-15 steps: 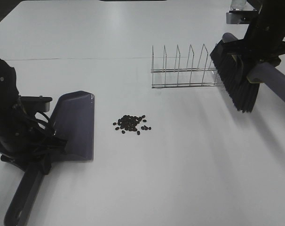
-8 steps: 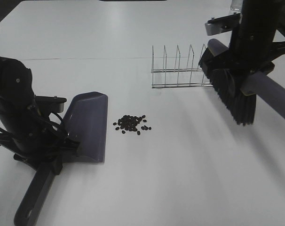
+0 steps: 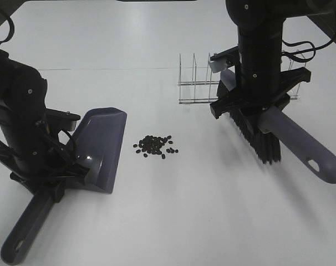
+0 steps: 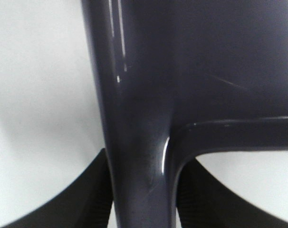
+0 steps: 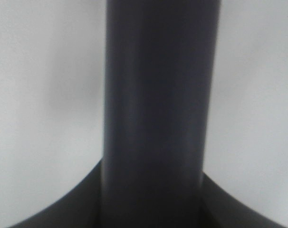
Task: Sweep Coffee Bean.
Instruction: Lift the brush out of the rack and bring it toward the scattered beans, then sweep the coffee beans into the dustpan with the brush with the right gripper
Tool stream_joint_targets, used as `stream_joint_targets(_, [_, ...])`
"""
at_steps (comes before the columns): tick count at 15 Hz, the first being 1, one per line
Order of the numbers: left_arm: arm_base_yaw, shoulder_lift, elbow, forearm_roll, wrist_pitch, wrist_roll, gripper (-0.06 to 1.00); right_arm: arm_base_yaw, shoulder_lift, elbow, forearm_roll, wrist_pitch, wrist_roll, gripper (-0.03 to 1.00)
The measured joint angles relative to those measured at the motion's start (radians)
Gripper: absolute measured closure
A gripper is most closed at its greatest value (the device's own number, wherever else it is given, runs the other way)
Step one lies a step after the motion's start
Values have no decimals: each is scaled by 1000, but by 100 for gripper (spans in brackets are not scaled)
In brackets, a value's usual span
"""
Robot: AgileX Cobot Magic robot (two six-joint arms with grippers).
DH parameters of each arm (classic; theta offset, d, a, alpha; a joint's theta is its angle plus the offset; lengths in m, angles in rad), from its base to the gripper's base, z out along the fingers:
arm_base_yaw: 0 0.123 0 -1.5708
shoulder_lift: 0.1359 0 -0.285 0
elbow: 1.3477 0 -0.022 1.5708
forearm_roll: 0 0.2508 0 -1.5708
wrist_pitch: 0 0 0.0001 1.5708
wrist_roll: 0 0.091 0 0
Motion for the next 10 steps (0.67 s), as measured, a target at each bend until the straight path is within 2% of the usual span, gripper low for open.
stream_joint_targets(5, [-17,30,-46,105,50,-25,59,45,39,0,-41,-21,44,68])
stream_joint_targets(10, [-22,61,-85,116,98,-13,59,102,70,-27,-129,-13,76,68])
